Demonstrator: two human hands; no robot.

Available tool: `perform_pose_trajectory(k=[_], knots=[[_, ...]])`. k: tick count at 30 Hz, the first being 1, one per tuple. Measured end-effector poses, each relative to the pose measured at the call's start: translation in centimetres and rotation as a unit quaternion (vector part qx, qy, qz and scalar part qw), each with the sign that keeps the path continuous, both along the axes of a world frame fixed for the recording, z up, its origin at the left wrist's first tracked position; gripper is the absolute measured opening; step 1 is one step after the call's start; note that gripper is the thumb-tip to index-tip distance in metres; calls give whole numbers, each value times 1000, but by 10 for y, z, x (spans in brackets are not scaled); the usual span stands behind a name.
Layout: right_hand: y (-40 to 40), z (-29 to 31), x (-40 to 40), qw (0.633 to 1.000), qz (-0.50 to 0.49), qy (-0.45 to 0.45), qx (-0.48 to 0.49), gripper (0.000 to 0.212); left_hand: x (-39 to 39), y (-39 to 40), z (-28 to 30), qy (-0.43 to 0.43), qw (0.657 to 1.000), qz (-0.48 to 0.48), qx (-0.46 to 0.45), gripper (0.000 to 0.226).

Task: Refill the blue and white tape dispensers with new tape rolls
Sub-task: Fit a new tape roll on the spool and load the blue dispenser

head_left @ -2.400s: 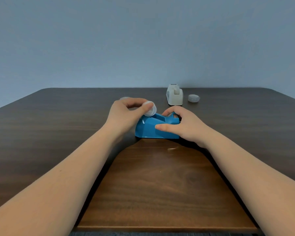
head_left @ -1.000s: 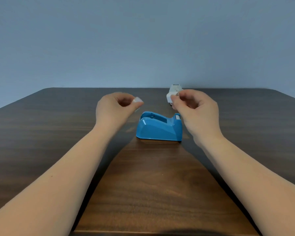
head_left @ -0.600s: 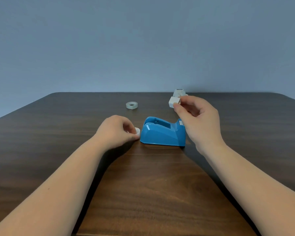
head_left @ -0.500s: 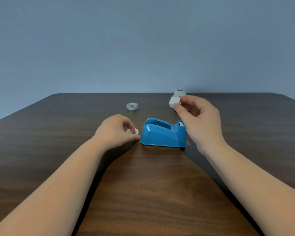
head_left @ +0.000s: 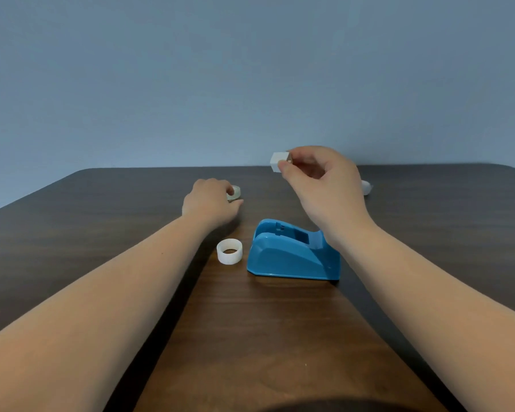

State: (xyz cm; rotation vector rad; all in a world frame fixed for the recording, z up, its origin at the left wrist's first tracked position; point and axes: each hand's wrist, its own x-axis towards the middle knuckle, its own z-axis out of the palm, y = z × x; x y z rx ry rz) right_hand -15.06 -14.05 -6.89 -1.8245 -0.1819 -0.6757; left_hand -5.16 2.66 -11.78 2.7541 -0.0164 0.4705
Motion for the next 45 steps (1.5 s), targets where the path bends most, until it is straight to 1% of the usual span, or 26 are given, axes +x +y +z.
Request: perform_pose_trajectory(k=[2,4,6,10,15,17,18,20,22,24,25,27,29,31,33,35,37,41,45], knots=[[-4,-2,3,1000,-4,-2,-2,13,12,-3,-1,-19,998,3,53,43],[-10,-2,4,1000,-16,-5,-5,12,22,-6,2,-31,996,10,83,43],[-14,0,5,1000,-24,-12,-5,11,32,-6,3,-21,995,28,89,41],[-17,-1,1,998,-29,-31,-42,8,45,-9,1,8,995,55,87,37],[-17,-5,0,995,-51,-35,-81,10,51,-15,-1,6,991,74,107,38],[-18,-5,0,995,-49,-36,-78,10,49,-15,0,9,993,75,86,35],[-19,-5,0,996,-48,-36,-73,9,48,-15,1,15,996,71,58,35],[-20,-4,0,996,-46,-31,-63,8,45,-12,3,18,998,52,-26,34],[-22,-4,0,998,-38,-24,-49,6,39,-11,9,9,992,20,-125,32],[-23,-5,-1,999,-29,-16,-37,7,26,-15,20,15,970,-3,-244,28],[-23,-6,-1,999,-26,-11,-31,8,17,-18,27,27,948,-8,-316,26],[-23,-7,-4,1000,-20,-2,-21,8,-1,-21,38,61,883,-17,-464,25],[-23,-6,-9,1000,-13,0,-10,8,-20,-23,47,104,809,-38,-577,22],[-24,-4,-15,1000,-2,5,-3,10,-40,-24,55,141,752,-59,-641,19],[-24,-3,-20,1000,10,10,7,11,-63,-25,63,164,717,-69,-674,17],[-22,-3,-25,1000,22,15,15,12,-87,-27,69,179,694,-80,-693,18],[-18,-2,-29,999,36,11,27,14,-106,-29,72,184,683,-95,-701,21],[-9,1,-36,995,74,-6,62,15,-123,-33,68,181,664,-115,-716,39],[-12,-1,-36,996,69,-1,50,16,-124,-39,62,166,652,-119,-731,31]])
